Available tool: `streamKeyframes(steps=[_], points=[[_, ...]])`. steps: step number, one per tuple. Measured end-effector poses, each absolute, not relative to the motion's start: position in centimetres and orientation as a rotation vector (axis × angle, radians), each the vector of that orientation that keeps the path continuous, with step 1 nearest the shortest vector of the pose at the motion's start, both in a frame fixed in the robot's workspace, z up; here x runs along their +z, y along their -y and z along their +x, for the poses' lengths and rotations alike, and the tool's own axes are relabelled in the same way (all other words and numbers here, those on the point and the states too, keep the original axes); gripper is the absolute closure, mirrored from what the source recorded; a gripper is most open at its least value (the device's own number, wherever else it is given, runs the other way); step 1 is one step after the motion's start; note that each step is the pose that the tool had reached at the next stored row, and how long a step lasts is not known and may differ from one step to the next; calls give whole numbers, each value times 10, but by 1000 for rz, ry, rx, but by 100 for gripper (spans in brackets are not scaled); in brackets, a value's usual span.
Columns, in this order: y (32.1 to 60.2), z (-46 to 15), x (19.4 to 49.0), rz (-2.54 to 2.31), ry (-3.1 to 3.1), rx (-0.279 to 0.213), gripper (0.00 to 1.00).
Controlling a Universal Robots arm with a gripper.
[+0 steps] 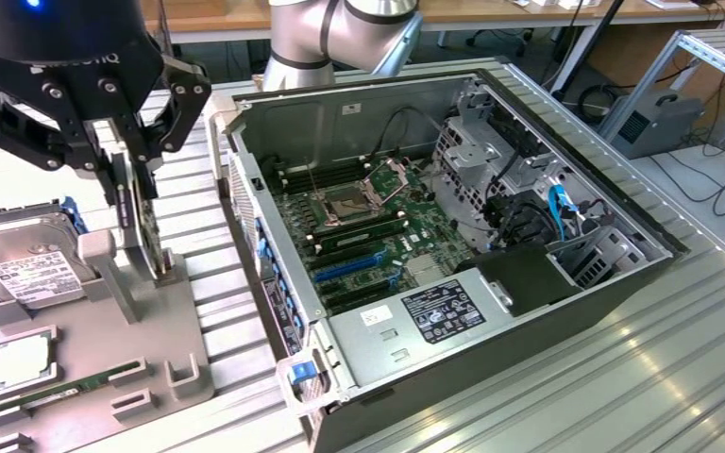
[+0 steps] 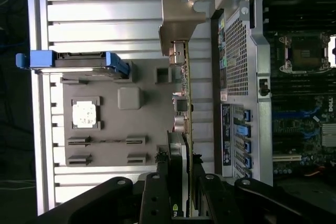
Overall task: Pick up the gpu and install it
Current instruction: 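Pick up the gpu and move the gpu toward the slot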
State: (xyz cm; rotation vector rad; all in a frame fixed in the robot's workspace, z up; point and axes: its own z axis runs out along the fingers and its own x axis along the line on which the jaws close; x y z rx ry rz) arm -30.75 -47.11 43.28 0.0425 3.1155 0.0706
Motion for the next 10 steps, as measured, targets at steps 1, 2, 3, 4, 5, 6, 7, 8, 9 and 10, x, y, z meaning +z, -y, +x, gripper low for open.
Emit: streamKeyframes(steps=[1, 2, 3, 4, 5, 6, 7, 8, 9, 10], points=[[471, -307, 437, 43, -3116, 70, 73], [471, -307, 439, 43, -3115, 71, 73], [471, -307, 440, 43, -3115, 71, 73], [471, -307, 442, 43, -3115, 71, 73], [471, -307, 444, 43, -3115, 71, 73], [471, -307, 446, 43, -3116, 70, 73], [471, -307, 447, 43, -3115, 71, 73], [471, -306, 449, 43, -3115, 71, 73], [471, -306, 451, 43, -3115, 71, 73], [471, -306, 453, 43, -3115, 71, 73]])
